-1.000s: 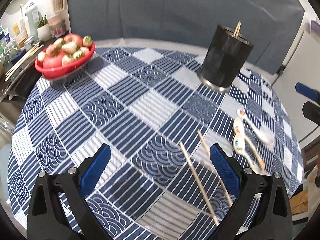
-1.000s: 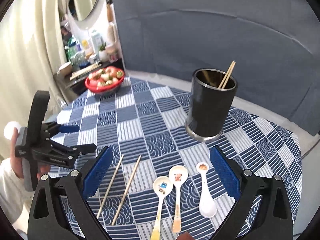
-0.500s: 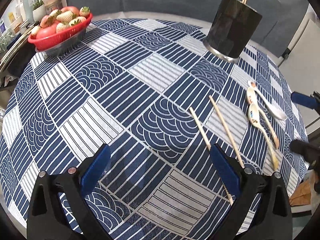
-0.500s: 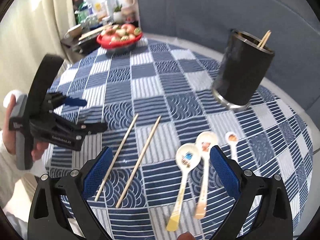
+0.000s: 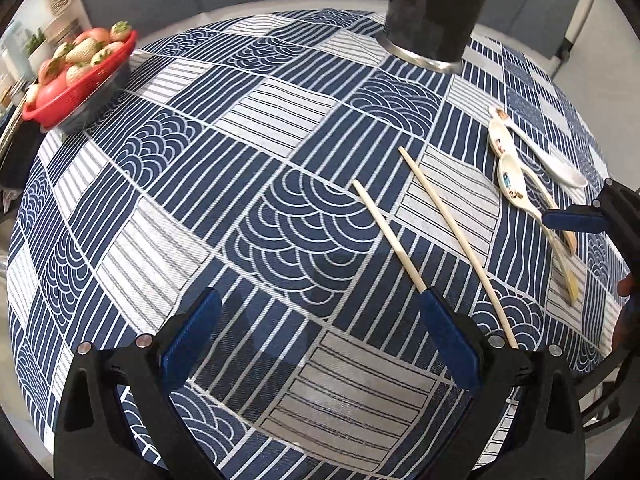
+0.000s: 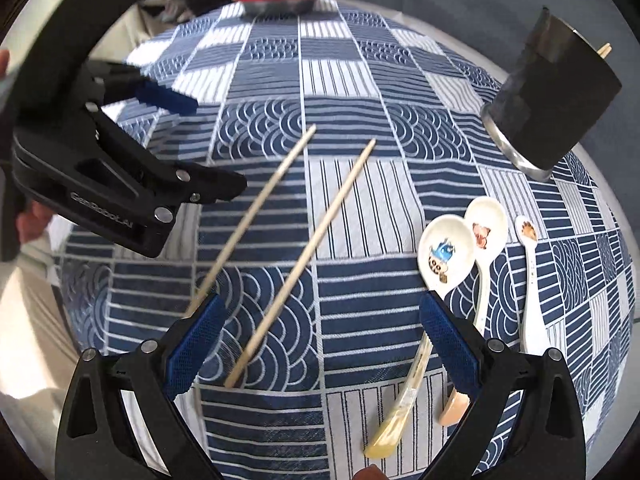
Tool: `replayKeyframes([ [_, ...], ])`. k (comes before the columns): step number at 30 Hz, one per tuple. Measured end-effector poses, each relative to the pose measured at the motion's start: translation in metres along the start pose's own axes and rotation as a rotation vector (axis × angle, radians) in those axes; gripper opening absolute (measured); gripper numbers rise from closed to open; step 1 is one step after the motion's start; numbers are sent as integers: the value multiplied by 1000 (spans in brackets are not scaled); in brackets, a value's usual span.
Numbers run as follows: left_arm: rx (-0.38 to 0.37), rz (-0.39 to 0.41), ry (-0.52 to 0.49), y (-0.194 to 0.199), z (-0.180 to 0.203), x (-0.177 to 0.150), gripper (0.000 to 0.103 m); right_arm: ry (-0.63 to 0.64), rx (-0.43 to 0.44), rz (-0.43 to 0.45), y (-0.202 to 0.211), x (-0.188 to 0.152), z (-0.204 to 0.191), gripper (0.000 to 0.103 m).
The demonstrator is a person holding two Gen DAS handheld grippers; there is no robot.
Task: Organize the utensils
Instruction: 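Move both tools back down toward the remaining chopsticks beside the spoons, then close the right gripper on a chopstick while the left gripper grasps another chopstick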
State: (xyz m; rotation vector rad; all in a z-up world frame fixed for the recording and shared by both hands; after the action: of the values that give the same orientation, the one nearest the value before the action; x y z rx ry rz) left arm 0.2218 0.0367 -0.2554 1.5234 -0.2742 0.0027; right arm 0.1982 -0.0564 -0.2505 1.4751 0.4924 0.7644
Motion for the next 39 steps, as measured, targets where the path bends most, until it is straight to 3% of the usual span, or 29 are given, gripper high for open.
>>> replayKeyframes([
  [4,-4,-19,-16,-4,8,2,97,12,-31,-36,-11,-5,2,93],
  [8,-5,-40,-11,-10,12,4,98,-56,79,-55,-17,-8,11,96],
  [11,38,-55,-1,-13,10,7,99,-48,73,-49,-17,-9,12,96],
  [17,33,-63,-26,-12,8,5,99,-76,68,-60,-19,-6,14,97],
  [25,45,-63,76,-10,-2,-11,98,-154,57,-62,-19,-10,21,96],
  [27,45,-62,73,-7,-4,-18,94,-172,50,-69,-19,-12,25,95],
  [28,46,-60,75,-5,-5,-20,85,-175,48,-69,-18,-12,27,89],
  [30,47,-53,91,3,-13,-27,59,-189,46,-55,-10,-13,32,56],
  [31,44,-54,104,7,-18,-30,20,-198,48,-53,-7,-13,34,19],
  [32,33,-65,116,9,-23,-34,6,-210,61,-62,-6,-14,37,5],
  [36,-24,-92,156,12,-38,-50,5,-202,113,-55,-4,-15,39,5],
  [39,-16,-97,178,14,-45,-54,5,-230,198,-34,2,-16,37,5],
])
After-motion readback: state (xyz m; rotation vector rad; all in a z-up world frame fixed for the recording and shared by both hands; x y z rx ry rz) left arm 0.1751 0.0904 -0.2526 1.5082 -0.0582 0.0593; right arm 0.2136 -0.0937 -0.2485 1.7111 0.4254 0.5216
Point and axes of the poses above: each gripper's, at about its wrist camera, not at the fingertips, and y roughly against the way its jaws point, z to its right, x to its top, the point moved 9 cm from there along -y, roughly the way its jaws point, and after that the axes turned 14 degrees about -z, right-handed, at the moved point
